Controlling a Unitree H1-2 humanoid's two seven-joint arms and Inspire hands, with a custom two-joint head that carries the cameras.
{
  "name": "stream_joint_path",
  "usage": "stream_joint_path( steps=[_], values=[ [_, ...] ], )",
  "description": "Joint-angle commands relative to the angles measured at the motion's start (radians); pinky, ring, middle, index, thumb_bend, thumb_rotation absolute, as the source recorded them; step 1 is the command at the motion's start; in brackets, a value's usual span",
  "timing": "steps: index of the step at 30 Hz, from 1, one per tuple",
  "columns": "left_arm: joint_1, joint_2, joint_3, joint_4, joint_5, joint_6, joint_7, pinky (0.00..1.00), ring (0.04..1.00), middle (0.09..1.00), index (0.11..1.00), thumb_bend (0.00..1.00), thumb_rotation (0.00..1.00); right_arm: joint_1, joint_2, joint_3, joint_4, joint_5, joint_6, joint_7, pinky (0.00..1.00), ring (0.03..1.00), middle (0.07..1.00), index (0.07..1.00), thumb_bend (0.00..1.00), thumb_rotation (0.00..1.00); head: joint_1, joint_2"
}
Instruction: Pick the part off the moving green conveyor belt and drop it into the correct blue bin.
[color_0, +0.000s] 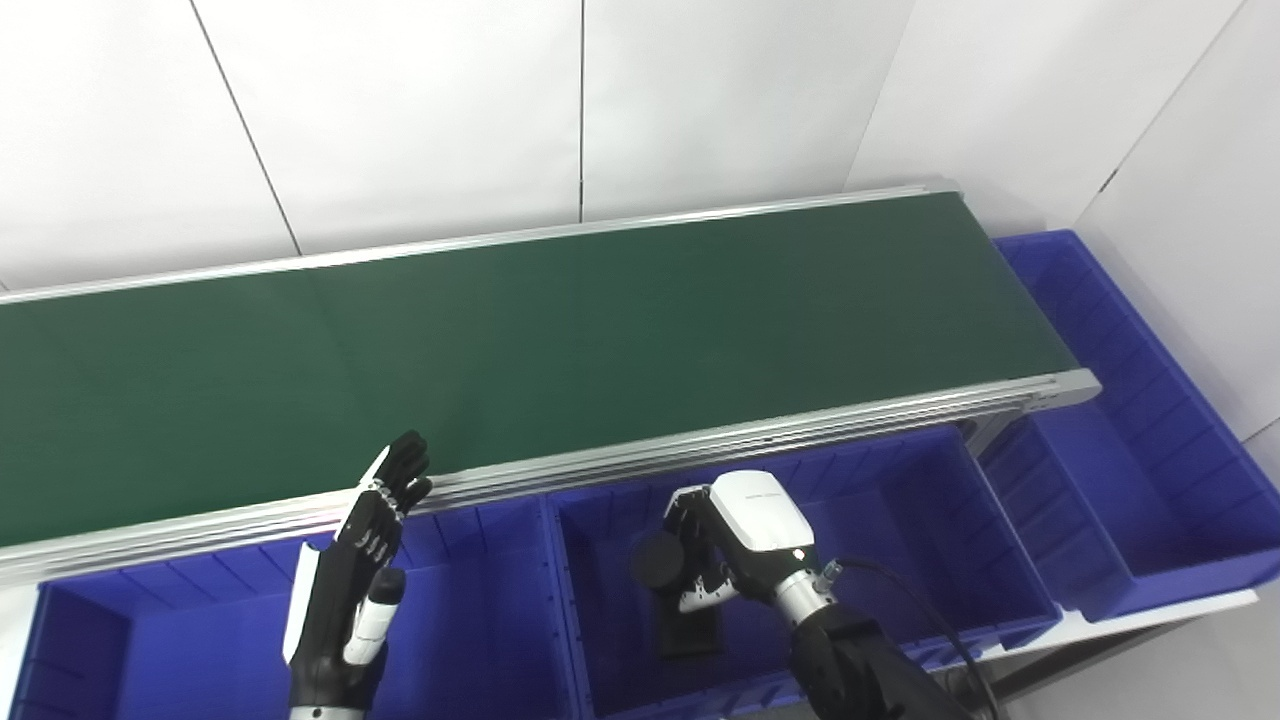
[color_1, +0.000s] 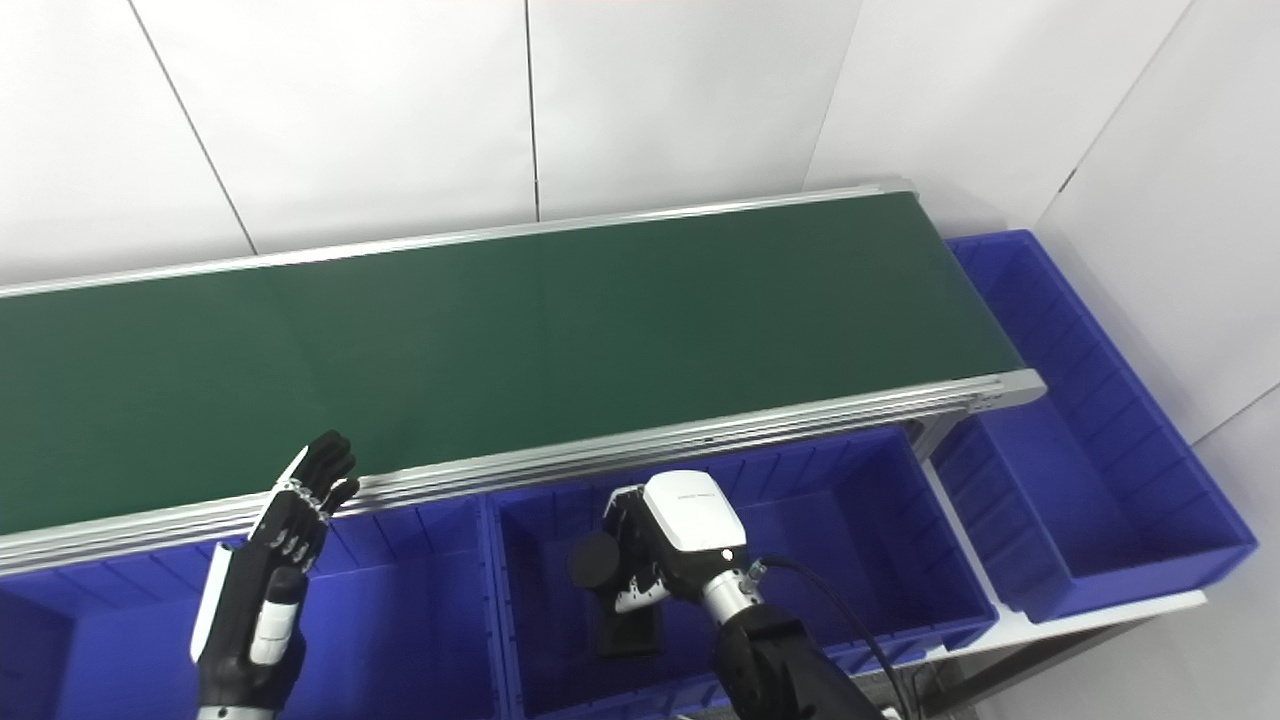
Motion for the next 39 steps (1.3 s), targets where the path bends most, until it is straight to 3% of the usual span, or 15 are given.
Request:
stream_joint_path(
  steps=[1,2,4,6,8,13,16,21,29,35,39],
  values=[
    [-0.004,-0.002,0.002,-0.038,0.003,-0.034,-0.002,0.88,0.916,0.914,0.894,0.8,0.89,-0.012,-0.002,-0.002,-0.039,0.001,0.001,-0.019,0.37,0.414,0.499,0.529,0.52,0.0,0.001,0.001],
    [-0.004,-0.002,0.002,-0.037,0.004,-0.034,-0.002,0.88,0.915,0.913,0.893,0.79,0.89,-0.01,-0.002,-0.002,-0.045,-0.003,0.011,-0.011,0.4,0.484,0.507,0.504,0.52,0.0,0.001,0.0],
    [-0.004,-0.003,0.003,-0.037,0.005,-0.034,-0.001,0.88,0.914,0.913,0.891,0.79,0.89,-0.008,-0.007,0.004,-0.059,-0.015,0.03,0.014,0.55,0.621,0.642,0.497,0.52,0.12,0.001,0.0],
    [-0.005,-0.002,0.002,-0.038,0.007,-0.034,0.0,0.88,0.913,0.912,0.891,0.79,0.9,-0.005,-0.016,0.009,-0.082,-0.017,0.045,0.053,0.66,0.701,0.707,0.631,0.8,0.32,0.002,-0.001],
    [-0.005,-0.003,0.001,-0.039,0.01,-0.034,0.001,0.88,0.915,0.914,0.891,0.79,0.9,-0.003,-0.028,0.017,-0.104,-0.024,0.058,0.095,0.75,0.754,0.754,0.708,0.95,0.52,0.004,0.0],
    [-0.004,-0.004,0.0,-0.04,0.015,-0.034,0.006,0.88,0.916,0.915,0.891,0.79,0.9,0.003,-0.046,0.026,-0.138,-0.028,0.074,0.175,0.8,0.802,0.804,0.763,1.0,0.69,0.007,0.0],
    [-0.004,-0.004,-0.001,-0.039,0.011,-0.034,0.003,0.88,0.916,0.915,0.891,0.79,0.9,0.012,-0.054,0.024,-0.18,-0.02,0.09,0.239,0.77,0.8,0.801,0.755,1.0,0.72,0.011,0.001],
    [0.0,-0.007,-0.005,-0.044,0.016,-0.034,0.005,0.89,0.916,0.914,0.887,0.79,0.9,0.038,-0.074,0.024,-0.304,-0.021,0.122,0.352,0.64,0.738,0.746,0.716,1.0,0.76,0.018,0.002],
    [-0.001,-0.005,-0.011,-0.037,0.025,-0.034,0.009,0.89,0.918,0.917,0.889,0.79,0.9,0.108,-0.103,-0.03,-0.553,0.056,0.094,0.438,0.51,0.589,0.639,0.656,0.99,0.74,0.035,0.004],
    [-0.003,-0.008,-0.027,-0.035,0.05,-0.034,0.024,0.9,0.923,0.921,0.897,0.8,0.92,0.132,-0.107,-0.083,-0.668,0.233,0.031,0.442,0.45,0.541,0.604,0.624,0.94,0.68,0.109,0.009],
    [0.0,-0.018,-0.045,-0.029,0.077,-0.034,0.053,0.9,0.923,0.921,0.894,0.82,0.93,0.138,-0.087,-0.122,-0.658,0.389,-0.043,0.407,0.49,0.555,0.596,0.605,0.9,0.62,0.184,0.009]
  ],
)
